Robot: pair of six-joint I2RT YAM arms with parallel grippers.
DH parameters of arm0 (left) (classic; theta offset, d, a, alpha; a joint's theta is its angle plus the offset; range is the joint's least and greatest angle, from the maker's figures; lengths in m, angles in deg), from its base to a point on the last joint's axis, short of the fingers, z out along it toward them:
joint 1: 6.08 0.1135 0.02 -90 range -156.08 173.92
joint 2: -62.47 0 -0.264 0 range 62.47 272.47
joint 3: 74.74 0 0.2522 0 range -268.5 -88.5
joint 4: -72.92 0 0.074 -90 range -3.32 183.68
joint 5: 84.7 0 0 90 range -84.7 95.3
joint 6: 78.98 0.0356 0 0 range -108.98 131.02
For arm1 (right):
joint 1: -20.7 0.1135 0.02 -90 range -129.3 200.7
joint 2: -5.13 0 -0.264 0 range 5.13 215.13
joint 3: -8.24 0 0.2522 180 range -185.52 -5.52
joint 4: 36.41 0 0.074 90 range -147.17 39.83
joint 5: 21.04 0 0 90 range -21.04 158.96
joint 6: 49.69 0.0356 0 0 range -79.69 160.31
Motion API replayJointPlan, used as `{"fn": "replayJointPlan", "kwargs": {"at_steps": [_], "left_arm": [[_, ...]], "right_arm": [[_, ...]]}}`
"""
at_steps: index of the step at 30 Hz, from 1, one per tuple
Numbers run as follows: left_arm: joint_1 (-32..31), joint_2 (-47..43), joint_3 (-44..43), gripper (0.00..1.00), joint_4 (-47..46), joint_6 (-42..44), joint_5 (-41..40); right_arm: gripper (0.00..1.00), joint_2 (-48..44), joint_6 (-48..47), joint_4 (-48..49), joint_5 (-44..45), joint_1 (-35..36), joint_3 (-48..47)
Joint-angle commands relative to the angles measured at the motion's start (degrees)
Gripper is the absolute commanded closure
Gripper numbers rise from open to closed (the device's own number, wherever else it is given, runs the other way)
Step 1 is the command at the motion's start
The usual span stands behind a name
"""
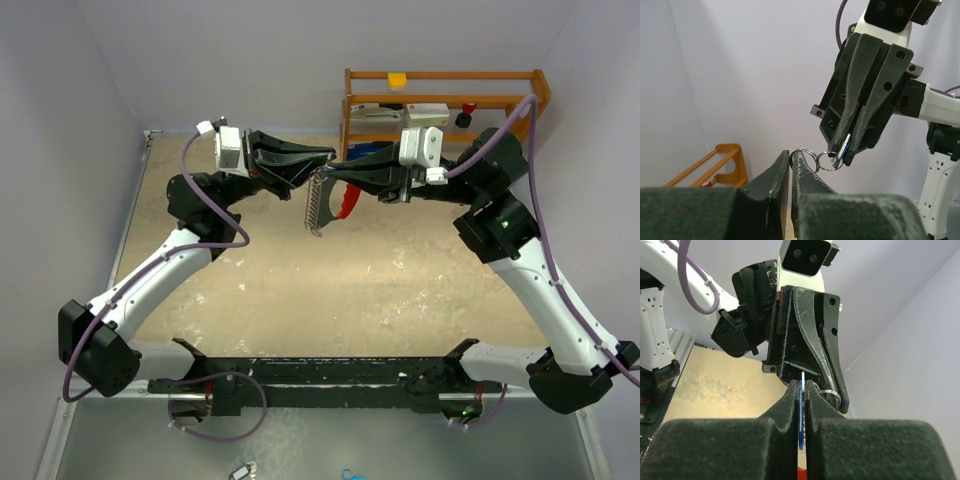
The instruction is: Remove the keys from the keyring
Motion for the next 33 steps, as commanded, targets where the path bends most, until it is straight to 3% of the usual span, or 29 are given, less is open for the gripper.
{"fn": "replayJointPlan", "kwargs": {"at_steps": [1, 6, 19, 23, 27, 33], "left_arm": [[2.26, -0.58, -0.27, 1.00, -0.60, 0.90, -10.36], [3.12, -1.30, -0.51, 1.00, -1.67, 0.84, -13.42], [3.94, -4.15, 0.03, 1.00, -3.63, 1.44, -15.18], [4.01, -5.11, 1.00, 1.00, -0.11, 4.34, -17.02], [4.12, -5.82, 3.41, 1.00, 5.54, 8.23, -20.59], [5.06, -4.33, 6.14, 1.00, 16.90, 13.65, -27.21]], "right_arm": [[1.00, -0.78, 1.29, -0.04, -8.15, 1.46, -0.28], [1.00, 1.27, 0.24, -4.59, -9.48, 1.42, -1.22], [1.00, 4.70, 0.10, -5.73, -7.51, 1.42, 1.72], [1.00, 3.86, -1.16, -5.20, -2.43, 1.40, 3.34], [1.00, 3.30, -0.94, -2.64, 10.78, 1.33, 6.36], [1.00, 4.73, 5.08, 1.35, 22.27, -2.74, 10.84]]}}
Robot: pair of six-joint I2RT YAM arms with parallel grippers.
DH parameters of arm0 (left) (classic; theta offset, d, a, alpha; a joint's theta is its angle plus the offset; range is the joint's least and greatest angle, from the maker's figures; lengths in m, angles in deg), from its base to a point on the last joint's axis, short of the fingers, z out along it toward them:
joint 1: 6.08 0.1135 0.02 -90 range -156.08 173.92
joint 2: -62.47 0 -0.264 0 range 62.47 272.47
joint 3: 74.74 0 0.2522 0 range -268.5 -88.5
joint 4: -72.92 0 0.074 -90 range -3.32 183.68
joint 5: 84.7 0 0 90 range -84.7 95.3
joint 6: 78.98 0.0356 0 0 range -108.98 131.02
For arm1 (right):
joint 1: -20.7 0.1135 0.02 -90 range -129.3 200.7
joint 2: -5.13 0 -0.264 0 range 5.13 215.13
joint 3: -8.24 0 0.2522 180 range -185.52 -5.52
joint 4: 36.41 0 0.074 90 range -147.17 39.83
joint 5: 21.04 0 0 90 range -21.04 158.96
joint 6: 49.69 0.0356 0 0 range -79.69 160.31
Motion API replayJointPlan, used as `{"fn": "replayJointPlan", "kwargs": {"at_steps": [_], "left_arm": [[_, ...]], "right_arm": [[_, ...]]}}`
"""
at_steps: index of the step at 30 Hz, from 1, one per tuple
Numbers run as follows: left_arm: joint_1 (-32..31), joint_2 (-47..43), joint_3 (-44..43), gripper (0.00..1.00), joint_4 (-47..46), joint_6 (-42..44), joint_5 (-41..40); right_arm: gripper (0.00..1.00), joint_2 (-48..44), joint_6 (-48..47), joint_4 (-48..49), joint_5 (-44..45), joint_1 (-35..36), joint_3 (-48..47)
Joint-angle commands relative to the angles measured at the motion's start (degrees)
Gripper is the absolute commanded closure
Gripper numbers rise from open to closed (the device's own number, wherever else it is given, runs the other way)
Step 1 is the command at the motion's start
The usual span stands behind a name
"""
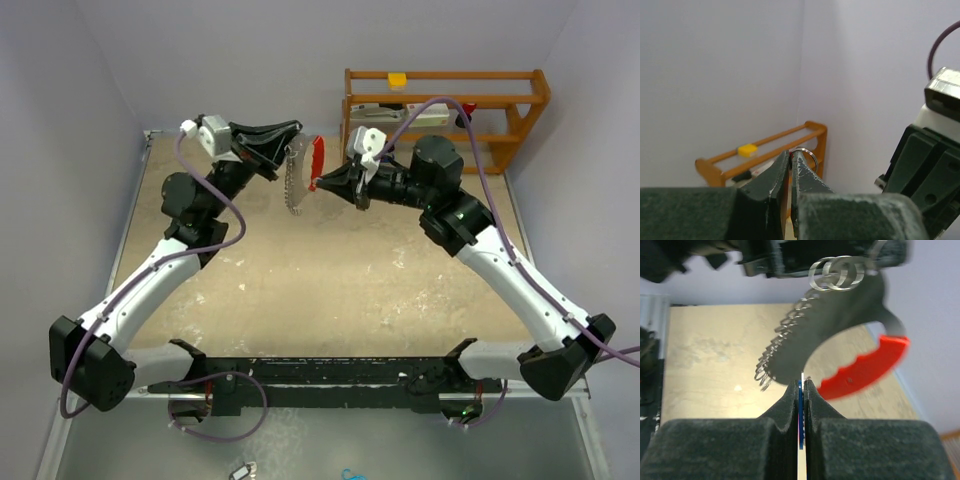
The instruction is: Remove the keys from the keyring
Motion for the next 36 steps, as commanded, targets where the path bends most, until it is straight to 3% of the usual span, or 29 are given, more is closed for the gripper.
{"fn": "replayJointPlan", "kwargs": {"at_steps": [1, 6, 16, 25, 36], "left_arm": [[0.91, 1.23, 1.65, 1.00, 10.03, 5.98, -7.46], [0.94, 6.27, 5.22, 1.00, 15.20, 8.20, -12.97], [0.58, 17.52, 13.72, 1.00, 11.89, 6.45, -15.50], [0.66, 26.25, 14.69, 1.00, 9.59, 6.17, -17.35], [1.55, 36.25, 4.73, 1.00, 20.74, 12.19, -23.84]], "right_arm": [[1.00, 0.38, 6.61, 6.47, 10.58, -4.98, 2.98], [1.00, 3.50, 12.49, 8.88, 13.78, -11.05, 6.88], [1.00, 8.42, 16.20, 10.88, 32.36, -11.15, 18.85], [1.00, 19.52, 18.56, 11.33, 33.52, -11.24, 20.78], [1.00, 28.90, 18.75, 9.16, 32.51, -11.24, 14.17]]}}
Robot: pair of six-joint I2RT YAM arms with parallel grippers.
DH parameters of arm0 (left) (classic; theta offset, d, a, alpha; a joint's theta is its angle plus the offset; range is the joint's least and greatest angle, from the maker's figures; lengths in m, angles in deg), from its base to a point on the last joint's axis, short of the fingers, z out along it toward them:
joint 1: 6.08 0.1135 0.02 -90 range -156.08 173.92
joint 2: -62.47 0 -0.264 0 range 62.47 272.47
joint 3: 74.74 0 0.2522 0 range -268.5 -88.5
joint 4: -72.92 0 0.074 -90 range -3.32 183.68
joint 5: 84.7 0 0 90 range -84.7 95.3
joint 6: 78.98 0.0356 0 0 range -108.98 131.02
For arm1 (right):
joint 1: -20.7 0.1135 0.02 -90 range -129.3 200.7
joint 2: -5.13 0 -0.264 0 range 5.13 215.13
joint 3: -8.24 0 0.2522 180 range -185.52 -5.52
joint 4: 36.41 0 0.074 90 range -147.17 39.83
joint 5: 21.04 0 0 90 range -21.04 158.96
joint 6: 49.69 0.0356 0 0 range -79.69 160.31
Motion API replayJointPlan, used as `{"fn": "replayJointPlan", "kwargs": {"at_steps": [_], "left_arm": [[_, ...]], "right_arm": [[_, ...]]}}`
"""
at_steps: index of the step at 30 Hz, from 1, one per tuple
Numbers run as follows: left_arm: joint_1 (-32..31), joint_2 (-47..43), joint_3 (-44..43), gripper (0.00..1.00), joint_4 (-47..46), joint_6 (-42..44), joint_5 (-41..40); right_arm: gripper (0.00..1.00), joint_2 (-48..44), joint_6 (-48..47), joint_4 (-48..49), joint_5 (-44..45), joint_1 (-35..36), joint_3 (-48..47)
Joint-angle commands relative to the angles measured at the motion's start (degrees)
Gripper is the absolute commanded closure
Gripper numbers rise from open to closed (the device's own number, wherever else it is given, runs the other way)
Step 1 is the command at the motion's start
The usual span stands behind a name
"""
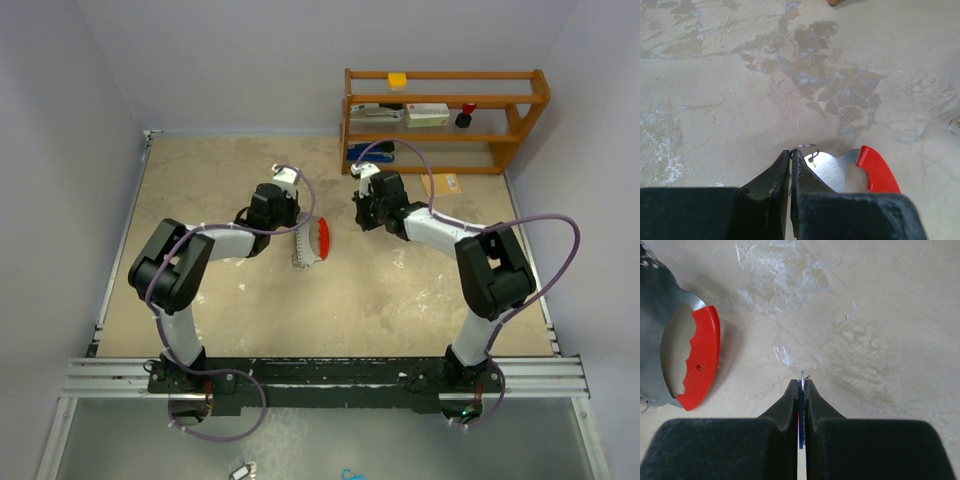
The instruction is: Remove the keys from the keyring
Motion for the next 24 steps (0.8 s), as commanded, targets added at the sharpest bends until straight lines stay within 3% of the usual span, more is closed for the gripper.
{"fn": "replayJointPlan", "kwargs": {"at_steps": [1, 5, 7, 9, 18, 21, 24], "left_arm": [[0.55, 1.75, -4.95, 1.00, 2.61, 3.52, -3.85], [0.87, 2.94, -7.15, 0.97, 6.10, 4.88, -6.08], [1.05, 4.12, -9.44, 0.84, 9.72, 5.63, -7.08], [1.12, 4.98, -11.13, 0.65, 12.44, 6.29, -7.54], [1.25, 3.17, -11.50, 0.59, 15.62, 6.68, -11.62], [1.25, 0.54, -10.45, 0.42, 15.88, 6.69, -12.28], [1.25, -3.44, -8.69, 0.37, 15.06, 6.56, -14.33]], "right_arm": [[1.00, 1.54, 0.29, 0.04, -0.70, 0.04, -6.09], [0.96, 4.18, 0.17, -1.19, -1.57, 0.04, -7.68], [0.90, 5.17, 0.07, -1.62, -1.83, 0.04, -8.25], [0.86, 6.15, 0.05, -2.12, -2.07, 0.04, -8.64], [0.68, 8.80, 0.06, -2.71, -3.02, 0.04, -10.64], [0.67, 7.73, -0.26, -2.04, -1.59, 0.04, -10.79], [0.66, 4.94, -0.87, -0.63, -0.17, 0.12, -9.62]]}}
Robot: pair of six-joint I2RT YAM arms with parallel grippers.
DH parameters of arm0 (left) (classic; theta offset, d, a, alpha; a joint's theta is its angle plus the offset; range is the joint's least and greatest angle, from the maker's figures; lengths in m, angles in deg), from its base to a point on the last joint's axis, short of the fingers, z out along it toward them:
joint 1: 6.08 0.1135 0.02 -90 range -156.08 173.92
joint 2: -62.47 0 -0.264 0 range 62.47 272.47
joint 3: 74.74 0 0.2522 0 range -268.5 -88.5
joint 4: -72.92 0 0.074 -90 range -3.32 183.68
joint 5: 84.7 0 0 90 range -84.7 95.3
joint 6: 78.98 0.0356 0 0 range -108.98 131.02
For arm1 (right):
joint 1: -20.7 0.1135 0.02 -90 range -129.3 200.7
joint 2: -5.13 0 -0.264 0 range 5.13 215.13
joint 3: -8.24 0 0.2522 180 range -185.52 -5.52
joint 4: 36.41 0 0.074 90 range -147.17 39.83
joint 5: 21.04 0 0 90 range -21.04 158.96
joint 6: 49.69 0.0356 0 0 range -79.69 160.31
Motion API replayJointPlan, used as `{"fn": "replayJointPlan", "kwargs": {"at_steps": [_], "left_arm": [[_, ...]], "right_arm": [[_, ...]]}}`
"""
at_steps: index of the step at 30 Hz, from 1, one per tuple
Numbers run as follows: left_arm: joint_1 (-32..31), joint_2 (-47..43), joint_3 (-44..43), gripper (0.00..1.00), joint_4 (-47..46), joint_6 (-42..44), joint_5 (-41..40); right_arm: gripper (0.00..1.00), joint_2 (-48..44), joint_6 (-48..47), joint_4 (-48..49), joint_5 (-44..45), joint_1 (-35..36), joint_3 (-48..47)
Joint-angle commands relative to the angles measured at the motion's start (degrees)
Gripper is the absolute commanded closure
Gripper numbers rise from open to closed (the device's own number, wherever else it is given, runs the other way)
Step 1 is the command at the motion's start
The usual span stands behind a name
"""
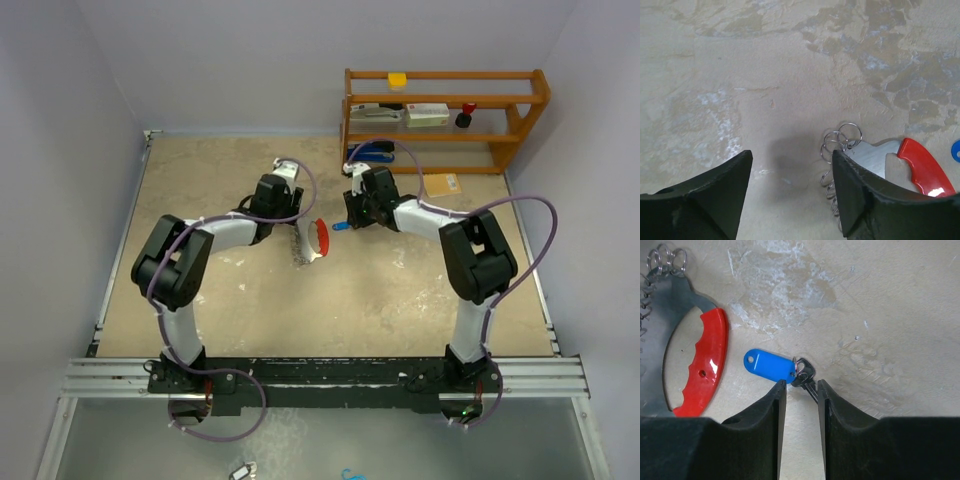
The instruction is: Remove the keys from the keyring
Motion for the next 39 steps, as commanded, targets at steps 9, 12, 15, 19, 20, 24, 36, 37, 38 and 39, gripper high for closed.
{"fn": "replayJointPlan", "kwargs": {"at_steps": [9, 12, 15, 19, 20, 24, 36, 37, 38, 39], "left_arm": [[0.70, -13.45, 0.74, 0.21, 1.76, 2.72, -7.86], [2.12, -14.57, 1.85, 0.21, 0.90, 1.08, -3.29], [5.46, -16.62, 5.65, 0.21, -4.17, -3.02, -0.11], [13.29, -20.40, 12.61, 0.20, -11.23, -9.47, 4.06], [13.64, -21.12, 13.01, 0.20, -10.46, -9.23, 1.59], [13.69, -21.84, 11.43, 0.20, -5.87, -7.05, -6.22], [13.69, -26.12, 15.82, 0.19, -10.03, -7.54, -10.05], [13.69, -26.11, 15.74, 0.19, -9.78, -7.49, -10.10], [13.67, -26.15, 15.75, 0.19, -9.63, -7.47, -10.18], [13.69, -26.13, 15.89, 0.19, -9.61, -7.36, -10.17]], "right_arm": [[0.61, -16.80, -1.71, 7.03, 10.59, 0.04, 5.20], [0.54, -21.42, -2.28, 11.33, 16.37, -0.24, 10.22], [0.42, -26.19, -0.20, 15.35, 18.97, -2.94, 14.87], [0.38, -32.46, 2.57, 19.15, 18.77, -8.87, 20.79], [0.37, -33.76, 2.59, 20.17, 19.10, -9.60, 22.20], [0.33, -37.79, 4.41, 24.56, 22.29, -11.91, 26.24], [0.29, -43.66, 10.81, 28.39, 18.46, -21.93, 32.64], [0.28, -43.65, 10.82, 28.19, 18.40, -21.94, 32.51], [0.28, -43.68, 10.84, 27.98, 18.40, -21.94, 32.42], [0.28, -43.61, 10.86, 27.98, 18.32, -21.94, 32.42]]}}
